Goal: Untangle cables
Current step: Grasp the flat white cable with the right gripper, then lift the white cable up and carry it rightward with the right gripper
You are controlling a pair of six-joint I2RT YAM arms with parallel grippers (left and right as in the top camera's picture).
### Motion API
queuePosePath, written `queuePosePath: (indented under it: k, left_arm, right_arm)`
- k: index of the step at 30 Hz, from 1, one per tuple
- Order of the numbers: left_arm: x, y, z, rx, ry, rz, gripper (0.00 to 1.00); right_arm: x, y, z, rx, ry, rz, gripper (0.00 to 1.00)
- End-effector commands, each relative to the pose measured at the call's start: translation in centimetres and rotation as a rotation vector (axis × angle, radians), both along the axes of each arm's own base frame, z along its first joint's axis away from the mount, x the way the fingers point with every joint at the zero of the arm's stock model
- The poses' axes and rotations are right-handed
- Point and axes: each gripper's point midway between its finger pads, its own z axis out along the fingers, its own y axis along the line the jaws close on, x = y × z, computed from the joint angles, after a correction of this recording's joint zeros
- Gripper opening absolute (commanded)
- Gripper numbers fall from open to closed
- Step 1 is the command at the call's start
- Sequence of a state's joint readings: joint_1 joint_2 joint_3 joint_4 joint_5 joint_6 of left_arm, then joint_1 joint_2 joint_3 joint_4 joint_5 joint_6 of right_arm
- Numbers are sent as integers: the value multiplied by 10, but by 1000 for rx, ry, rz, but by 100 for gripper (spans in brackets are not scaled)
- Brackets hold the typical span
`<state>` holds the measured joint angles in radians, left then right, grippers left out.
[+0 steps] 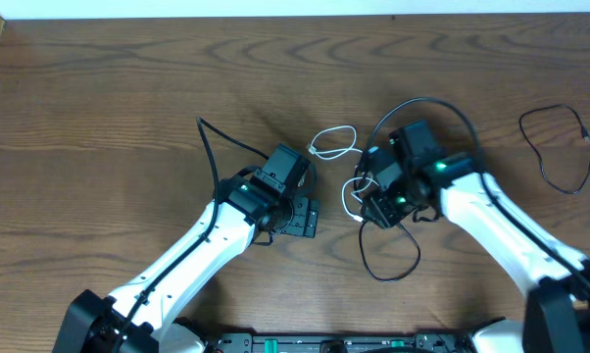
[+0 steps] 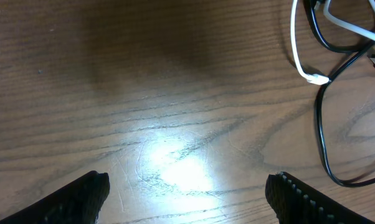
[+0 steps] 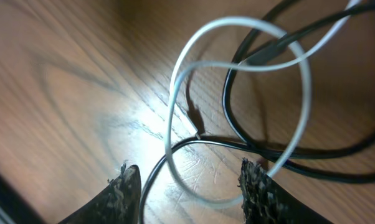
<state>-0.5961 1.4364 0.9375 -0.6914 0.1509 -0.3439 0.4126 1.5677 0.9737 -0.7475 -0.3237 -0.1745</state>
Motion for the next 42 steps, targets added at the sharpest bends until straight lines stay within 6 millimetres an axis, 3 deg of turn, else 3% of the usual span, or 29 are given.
queuePosePath:
  k: [1,4,6,8,10,14,17,21,26,29,32,34,36,39,42]
  left_arm:
    - [1,3,1,0,-3,21,85]
    - [1,3,1,1,-3,21,85]
    - [1,2,1,0,-2,20,85]
    - [1,2,1,0,-2,20,85]
    - [1,3,1,1,-2,20,85]
    - [1,3,1,0,-2,20,85]
    - [1,3,1,1,-2,20,85]
    - [1,3,1,0,-2,20,85]
    - [1,3,1,1,-2,21,85]
    - [1,3,1,1,-2,20,85]
    - [1,2,1,0,-3,20,85]
    - [1,3,1,0,-3,20,85]
    - [1,3,1,0,-3,20,85]
    - [1,3,1,0,-2,20,85]
    - [1,2,1,0,-2,20,85]
  right_arm:
    - [2,-3,-19,-84,1,34,48]
    - [12,-6,-36,-135,-13,25,36]
    - [19,-5,-41,-137,-22,-13,16]
    - [21,1,-39,-99,-18,-34,9]
    - [14,21,-27,22,15,-5,5]
    - [0,63,33,365,65,96,1]
    - [9,67,83,521,5,113,1]
    - [31,54,154,636,-161,101,1]
    - [59,22,253,725,-440,4,1]
    - [62,5,316,795,-623,-34,1]
    - [51,-2,364,867,-759,-36,1]
    - [39,-2,387,899,-835,-7,1]
    - [30,-3,398,907,-877,12,1]
    - [30,-6,400,894,-893,-12,1]
    - [47,-17,390,834,-895,-130,1]
